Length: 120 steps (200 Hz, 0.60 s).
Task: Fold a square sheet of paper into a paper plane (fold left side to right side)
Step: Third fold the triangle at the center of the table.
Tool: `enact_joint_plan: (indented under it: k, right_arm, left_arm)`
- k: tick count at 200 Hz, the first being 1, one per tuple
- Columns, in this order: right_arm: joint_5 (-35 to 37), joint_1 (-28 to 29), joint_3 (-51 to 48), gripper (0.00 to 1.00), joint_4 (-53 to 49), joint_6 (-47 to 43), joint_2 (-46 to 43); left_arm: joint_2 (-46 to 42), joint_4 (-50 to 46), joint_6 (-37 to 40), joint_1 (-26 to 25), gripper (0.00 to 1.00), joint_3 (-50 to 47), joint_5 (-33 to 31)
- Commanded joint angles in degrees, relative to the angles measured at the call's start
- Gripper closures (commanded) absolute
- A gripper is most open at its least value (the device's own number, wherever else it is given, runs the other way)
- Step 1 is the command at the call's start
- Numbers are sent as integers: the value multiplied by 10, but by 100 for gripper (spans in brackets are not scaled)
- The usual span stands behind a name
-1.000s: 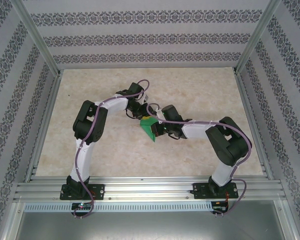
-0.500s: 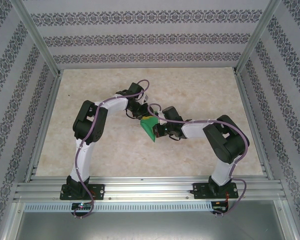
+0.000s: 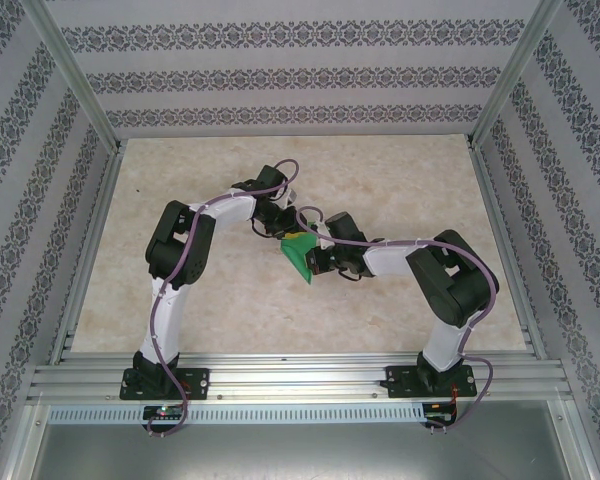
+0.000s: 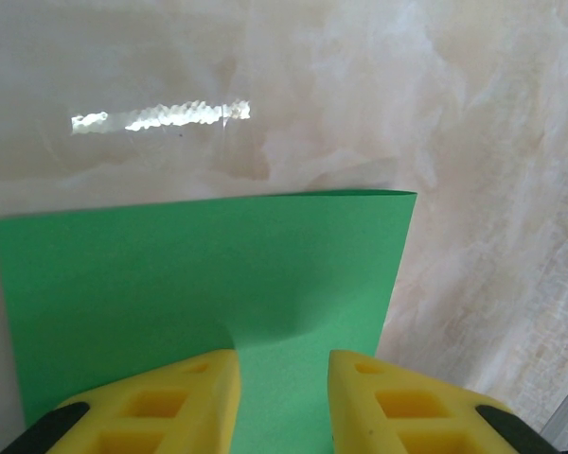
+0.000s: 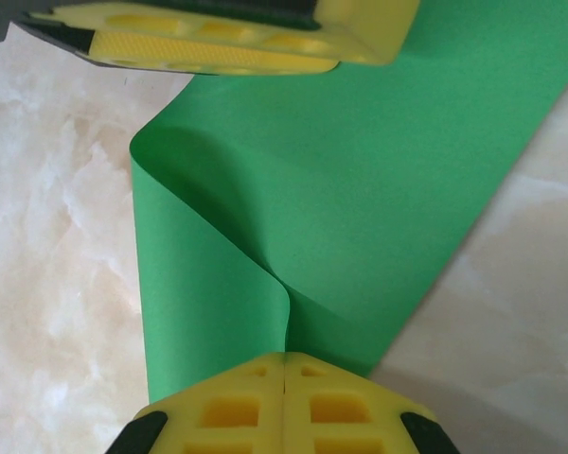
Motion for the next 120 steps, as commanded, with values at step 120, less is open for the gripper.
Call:
enact_joint_plan:
  k: [120]
  right_arm:
    - [20,-14,9,100,-13,-3,-7]
  left_arm:
    - [39,-20,10,-11,67,-24,-27]
